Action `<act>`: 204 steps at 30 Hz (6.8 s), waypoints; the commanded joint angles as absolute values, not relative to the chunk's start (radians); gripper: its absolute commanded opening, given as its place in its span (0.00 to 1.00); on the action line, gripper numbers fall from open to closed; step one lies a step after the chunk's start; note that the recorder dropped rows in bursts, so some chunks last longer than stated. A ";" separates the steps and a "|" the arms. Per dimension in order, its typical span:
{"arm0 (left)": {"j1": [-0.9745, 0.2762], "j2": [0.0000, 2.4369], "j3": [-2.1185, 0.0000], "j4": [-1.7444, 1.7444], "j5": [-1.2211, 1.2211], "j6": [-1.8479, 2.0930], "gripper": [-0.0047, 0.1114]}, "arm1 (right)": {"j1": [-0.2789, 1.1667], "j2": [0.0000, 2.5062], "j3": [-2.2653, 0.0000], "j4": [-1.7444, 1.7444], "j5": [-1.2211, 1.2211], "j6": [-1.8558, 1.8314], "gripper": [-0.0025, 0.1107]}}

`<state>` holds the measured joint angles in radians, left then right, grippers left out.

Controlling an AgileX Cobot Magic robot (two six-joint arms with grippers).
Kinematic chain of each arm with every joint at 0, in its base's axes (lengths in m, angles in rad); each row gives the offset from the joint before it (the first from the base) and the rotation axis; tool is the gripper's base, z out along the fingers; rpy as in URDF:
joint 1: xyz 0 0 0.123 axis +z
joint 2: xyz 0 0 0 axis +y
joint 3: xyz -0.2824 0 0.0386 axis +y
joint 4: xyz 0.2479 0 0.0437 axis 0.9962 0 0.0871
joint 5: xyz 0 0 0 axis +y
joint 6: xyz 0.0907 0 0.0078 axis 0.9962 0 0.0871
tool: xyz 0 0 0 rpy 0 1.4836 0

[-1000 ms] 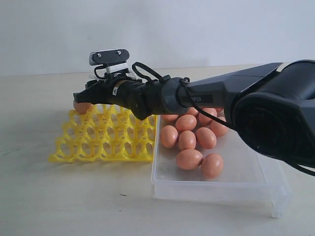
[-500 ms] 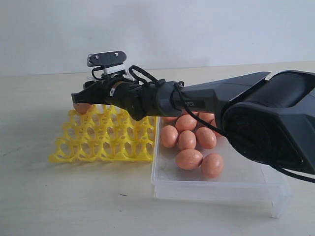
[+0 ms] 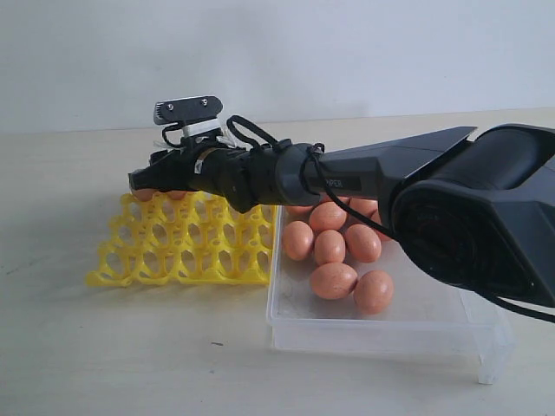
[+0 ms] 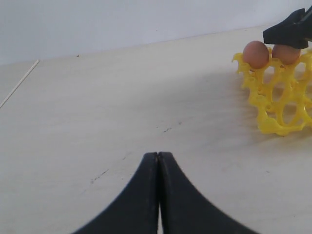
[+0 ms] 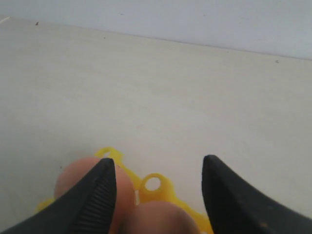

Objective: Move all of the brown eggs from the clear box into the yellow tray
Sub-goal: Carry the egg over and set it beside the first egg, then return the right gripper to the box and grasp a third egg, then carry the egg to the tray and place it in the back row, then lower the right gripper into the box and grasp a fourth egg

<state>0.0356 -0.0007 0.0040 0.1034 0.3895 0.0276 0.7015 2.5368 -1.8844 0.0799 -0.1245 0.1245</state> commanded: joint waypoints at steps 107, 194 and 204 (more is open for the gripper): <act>0.030 0.000 0.000 0.101 0.380 0.023 0.04 | 0.693 2.197 -1.573 0.246 -0.198 -0.074 0.02; 0.030 0.000 0.000 0.101 0.380 0.023 0.04 | 0.436 1.667 -1.241 0.095 0.592 -0.031 0.19; 0.030 0.000 0.000 0.101 0.380 0.023 0.04 | 0.342 1.917 -1.317 0.125 0.706 0.107 0.53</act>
<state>0.0356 -0.0007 0.0040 0.1034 0.3895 0.0276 0.3459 1.8764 -1.2777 0.1123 0.6822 0.0946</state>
